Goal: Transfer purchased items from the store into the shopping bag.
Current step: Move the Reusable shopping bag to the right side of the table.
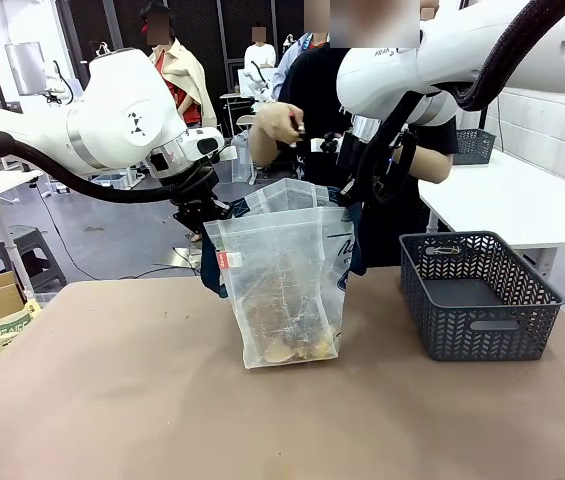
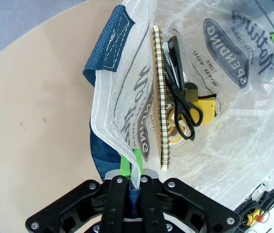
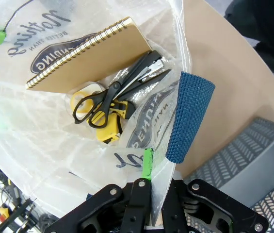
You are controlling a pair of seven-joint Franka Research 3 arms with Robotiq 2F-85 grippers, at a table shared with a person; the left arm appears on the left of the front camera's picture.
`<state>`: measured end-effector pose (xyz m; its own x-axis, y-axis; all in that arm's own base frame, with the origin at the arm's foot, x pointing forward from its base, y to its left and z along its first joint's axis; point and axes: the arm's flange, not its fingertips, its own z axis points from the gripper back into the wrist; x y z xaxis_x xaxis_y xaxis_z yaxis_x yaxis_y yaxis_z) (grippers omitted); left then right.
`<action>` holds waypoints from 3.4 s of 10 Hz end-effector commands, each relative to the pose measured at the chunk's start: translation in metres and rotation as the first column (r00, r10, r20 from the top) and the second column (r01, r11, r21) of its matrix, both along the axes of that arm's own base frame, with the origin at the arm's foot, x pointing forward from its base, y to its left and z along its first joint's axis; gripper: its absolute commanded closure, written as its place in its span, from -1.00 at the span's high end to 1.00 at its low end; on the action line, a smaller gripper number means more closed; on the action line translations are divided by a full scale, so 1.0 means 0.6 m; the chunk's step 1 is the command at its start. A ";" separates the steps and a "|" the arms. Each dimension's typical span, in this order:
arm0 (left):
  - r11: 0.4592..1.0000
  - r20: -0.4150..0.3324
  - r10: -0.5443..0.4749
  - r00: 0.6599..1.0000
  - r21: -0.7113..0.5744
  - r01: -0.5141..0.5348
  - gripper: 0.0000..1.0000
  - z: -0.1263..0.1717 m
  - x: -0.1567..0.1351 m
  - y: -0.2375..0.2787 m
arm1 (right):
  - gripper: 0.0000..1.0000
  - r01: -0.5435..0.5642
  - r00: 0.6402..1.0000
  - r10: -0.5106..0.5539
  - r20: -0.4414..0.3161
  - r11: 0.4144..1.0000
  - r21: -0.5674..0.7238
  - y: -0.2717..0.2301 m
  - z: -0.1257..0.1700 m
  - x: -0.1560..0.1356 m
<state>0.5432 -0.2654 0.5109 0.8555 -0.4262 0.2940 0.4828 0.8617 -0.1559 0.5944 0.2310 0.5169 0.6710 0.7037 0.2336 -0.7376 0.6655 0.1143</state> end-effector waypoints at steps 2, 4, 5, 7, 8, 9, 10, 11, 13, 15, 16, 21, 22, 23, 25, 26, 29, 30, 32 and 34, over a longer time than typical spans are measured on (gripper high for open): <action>1.000 0.001 0.002 1.000 0.001 -0.002 -1.00 0.001 0.001 0.002 | -1.00 0.004 1.000 -0.004 0.001 1.000 0.000 -0.003 0.000 0.001; 1.000 0.001 0.002 1.000 0.001 -0.002 -1.00 0.001 0.001 0.002 | -1.00 0.004 1.000 -0.004 0.001 1.000 0.000 -0.003 0.000 0.001; 1.000 0.001 0.002 1.000 0.001 -0.002 -1.00 0.001 0.001 0.002 | -1.00 0.004 1.000 -0.004 0.001 1.000 0.000 -0.003 0.000 0.001; 1.000 0.001 0.002 1.000 0.001 -0.002 -1.00 0.001 0.001 0.002 | -1.00 0.004 1.000 -0.004 0.001 1.000 0.000 -0.003 0.000 0.001; 1.000 0.001 0.002 1.000 0.001 -0.002 -1.00 0.001 0.001 0.002 | -1.00 0.004 1.000 -0.004 0.001 1.000 0.000 -0.003 0.000 0.001; 1.000 0.001 0.002 1.000 0.001 -0.002 -1.00 0.001 0.001 0.002 | -1.00 0.004 1.000 -0.004 0.001 1.000 0.000 -0.003 0.000 0.001; 1.000 0.001 0.002 1.000 0.001 -0.002 -1.00 0.001 0.001 0.002 | -1.00 0.004 1.000 -0.004 0.001 1.000 0.000 -0.003 0.000 0.001; 1.000 0.001 0.002 1.000 0.001 -0.002 -1.00 0.001 0.001 0.002 | -1.00 0.004 1.000 -0.004 0.001 1.000 0.000 -0.003 0.000 0.001; 1.000 0.001 0.002 1.000 0.001 -0.002 -1.00 0.001 0.001 0.002 | -1.00 0.004 1.000 -0.004 0.001 1.000 0.000 -0.003 0.000 0.001; 1.000 0.001 0.002 1.000 0.001 -0.002 -1.00 0.001 0.001 0.002 | -1.00 0.004 1.000 -0.004 0.001 1.000 0.000 -0.003 0.000 0.001; 1.000 0.001 0.002 1.000 0.001 -0.002 -1.00 0.001 0.001 0.002 | -1.00 0.004 1.000 -0.004 0.001 1.000 0.000 -0.003 0.000 0.001; 1.000 0.001 0.002 1.000 0.001 -0.002 -1.00 0.001 0.001 0.002 | -1.00 0.004 1.000 -0.004 0.001 1.000 0.000 -0.003 0.000 0.001; 1.000 0.001 0.002 1.000 0.001 -0.002 -1.00 0.001 0.001 0.002 | -1.00 0.004 1.000 -0.004 0.001 1.000 0.000 -0.003 0.000 0.001; 1.000 0.001 0.002 1.000 0.001 -0.002 -1.00 0.001 0.001 0.002 | -1.00 0.004 1.000 -0.004 0.001 1.000 0.000 -0.003 0.000 0.001; 1.000 0.001 0.002 1.000 0.001 -0.002 -1.00 0.001 0.001 0.002 | -1.00 0.004 1.000 -0.004 0.001 1.000 0.000 -0.003 0.000 0.001; 1.000 0.001 0.002 1.000 0.001 -0.002 -1.00 0.001 0.001 0.002 | -1.00 0.004 1.000 -0.004 0.001 1.000 0.000 -0.003 0.000 0.001; 1.000 0.001 0.002 1.000 0.001 -0.002 -1.00 0.001 0.001 0.002 | -1.00 0.004 1.000 -0.004 0.001 1.000 0.000 -0.003 0.000 0.001; 1.000 0.001 0.002 1.000 0.001 -0.002 -1.00 0.001 0.001 0.002 | -1.00 0.004 1.000 -0.004 0.001 1.000 0.000 -0.003 0.000 0.001; 1.000 0.001 0.002 1.000 0.001 -0.002 -1.00 0.001 0.001 0.002 | -1.00 0.004 1.000 -0.004 0.001 1.000 0.000 -0.003 0.000 0.001; 1.000 0.001 0.002 1.000 0.001 -0.002 -1.00 0.001 0.001 0.002 | -1.00 0.004 1.000 -0.004 0.001 1.000 0.000 -0.003 0.000 0.001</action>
<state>0.5432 -0.2655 0.5109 0.8555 -0.4263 0.2940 0.4829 0.8617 -0.1559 0.5944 0.2310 0.5169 0.6710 0.7037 0.2336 -0.7376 0.6655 0.1143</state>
